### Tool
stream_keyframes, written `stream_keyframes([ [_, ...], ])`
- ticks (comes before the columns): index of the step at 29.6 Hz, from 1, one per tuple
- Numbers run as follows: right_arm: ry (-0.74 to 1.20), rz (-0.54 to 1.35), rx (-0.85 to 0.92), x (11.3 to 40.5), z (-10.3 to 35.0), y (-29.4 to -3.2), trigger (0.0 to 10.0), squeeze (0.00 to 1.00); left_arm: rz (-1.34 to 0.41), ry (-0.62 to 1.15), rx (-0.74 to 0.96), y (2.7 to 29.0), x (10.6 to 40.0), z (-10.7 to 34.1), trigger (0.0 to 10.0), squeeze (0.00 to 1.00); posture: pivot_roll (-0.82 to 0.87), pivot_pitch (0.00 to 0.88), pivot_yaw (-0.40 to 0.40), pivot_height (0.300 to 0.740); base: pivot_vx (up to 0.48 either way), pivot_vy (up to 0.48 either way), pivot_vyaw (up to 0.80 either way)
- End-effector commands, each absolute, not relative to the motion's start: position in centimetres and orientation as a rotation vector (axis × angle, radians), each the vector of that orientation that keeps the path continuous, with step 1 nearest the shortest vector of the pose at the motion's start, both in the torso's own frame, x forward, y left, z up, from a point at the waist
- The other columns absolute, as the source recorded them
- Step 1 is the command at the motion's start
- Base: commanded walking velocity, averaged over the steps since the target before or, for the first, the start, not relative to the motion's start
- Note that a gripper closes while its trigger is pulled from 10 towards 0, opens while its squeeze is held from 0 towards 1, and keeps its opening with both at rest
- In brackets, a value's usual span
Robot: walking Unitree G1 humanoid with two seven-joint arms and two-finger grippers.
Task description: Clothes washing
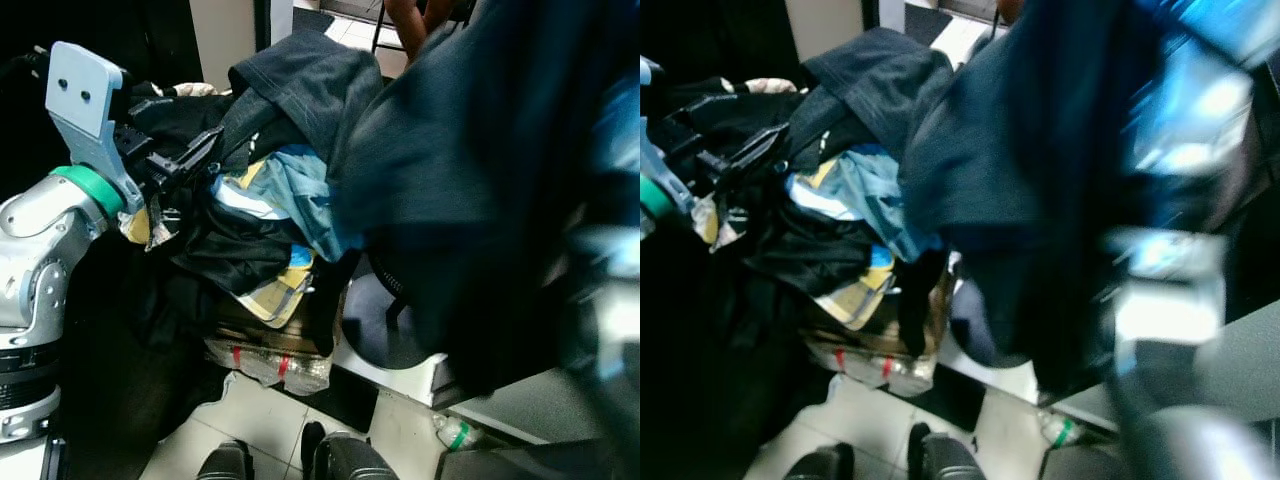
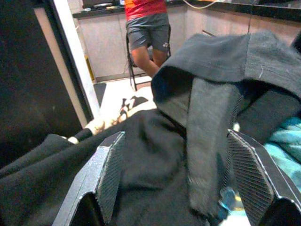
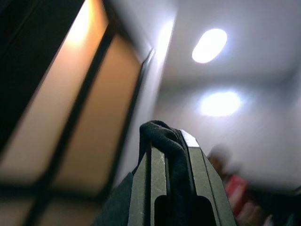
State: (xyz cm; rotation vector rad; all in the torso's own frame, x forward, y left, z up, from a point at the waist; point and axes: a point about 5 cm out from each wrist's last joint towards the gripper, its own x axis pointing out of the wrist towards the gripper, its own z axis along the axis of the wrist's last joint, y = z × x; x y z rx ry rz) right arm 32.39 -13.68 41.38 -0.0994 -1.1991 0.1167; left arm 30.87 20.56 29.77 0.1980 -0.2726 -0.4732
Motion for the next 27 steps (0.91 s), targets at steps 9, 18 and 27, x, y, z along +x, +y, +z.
stream_keyframes([
  [9,-0.979,0.186,-0.16,33.5,35.3,-12.1,10.0,0.0,-0.485,-0.338,0.107,19.8,30.3,30.7,10.0,0.0,0.09,0.09,-0.01,0.74,0.0,0.0,0.0],
  [18,-0.985,0.078,-0.077,34.3,37.6,-15.1,10.0,0.0,-0.48,-0.382,0.084,19.4,30.3,31.5,10.0,0.0,0.1,0.088,-0.014,0.74,0.0,0.0,-0.66],
  [27,-0.945,0.087,-0.033,33.8,37.6,-15.3,10.0,0.0,-0.456,-0.376,0.088,19.5,30.3,31.6,10.0,0.0,0.1,0.092,-0.014,0.74,0.0,0.0,-0.8],
])
